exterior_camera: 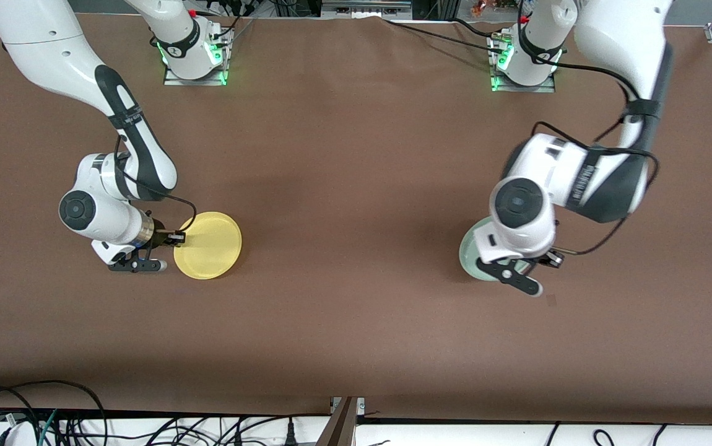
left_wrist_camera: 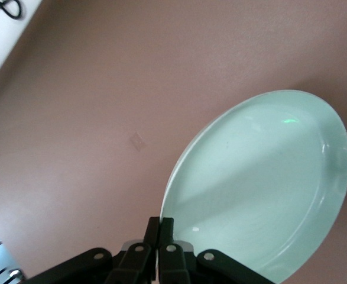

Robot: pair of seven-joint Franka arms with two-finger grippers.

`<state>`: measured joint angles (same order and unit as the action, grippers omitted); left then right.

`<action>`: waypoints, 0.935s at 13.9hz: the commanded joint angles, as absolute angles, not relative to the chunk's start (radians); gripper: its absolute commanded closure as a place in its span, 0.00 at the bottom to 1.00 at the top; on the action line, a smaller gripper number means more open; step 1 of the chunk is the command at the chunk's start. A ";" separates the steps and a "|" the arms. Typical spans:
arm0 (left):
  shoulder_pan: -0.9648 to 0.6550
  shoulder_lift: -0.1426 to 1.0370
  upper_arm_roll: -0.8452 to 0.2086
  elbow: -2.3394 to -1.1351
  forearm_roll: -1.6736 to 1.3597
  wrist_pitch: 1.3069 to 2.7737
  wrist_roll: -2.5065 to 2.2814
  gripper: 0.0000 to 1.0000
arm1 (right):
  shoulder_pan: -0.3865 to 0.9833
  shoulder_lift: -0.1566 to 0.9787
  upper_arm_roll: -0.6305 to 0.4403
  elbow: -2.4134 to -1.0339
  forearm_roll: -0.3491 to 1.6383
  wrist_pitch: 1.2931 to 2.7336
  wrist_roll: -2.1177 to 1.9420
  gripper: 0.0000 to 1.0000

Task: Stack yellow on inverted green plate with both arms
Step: 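Lift and flip the green plate upside down with the left gripper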

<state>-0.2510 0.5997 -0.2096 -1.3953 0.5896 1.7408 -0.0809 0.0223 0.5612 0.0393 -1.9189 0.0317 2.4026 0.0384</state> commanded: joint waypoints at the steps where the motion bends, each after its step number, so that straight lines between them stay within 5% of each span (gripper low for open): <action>1: -0.360 0.626 -0.192 -1.376 0.722 1.703 -0.227 1.00 | 0.028 0.568 0.040 -1.921 0.038 2.411 0.045 1.00; 6: -0.558 0.658 -0.189 -1.374 0.920 1.613 -0.363 1.00 | 0.044 0.557 0.040 -1.873 0.038 2.401 0.123 1.00; 13: -0.747 0.747 -0.172 -1.371 1.046 1.491 -0.661 1.00 | 0.054 0.555 0.037 -1.547 0.082 1.981 0.172 1.00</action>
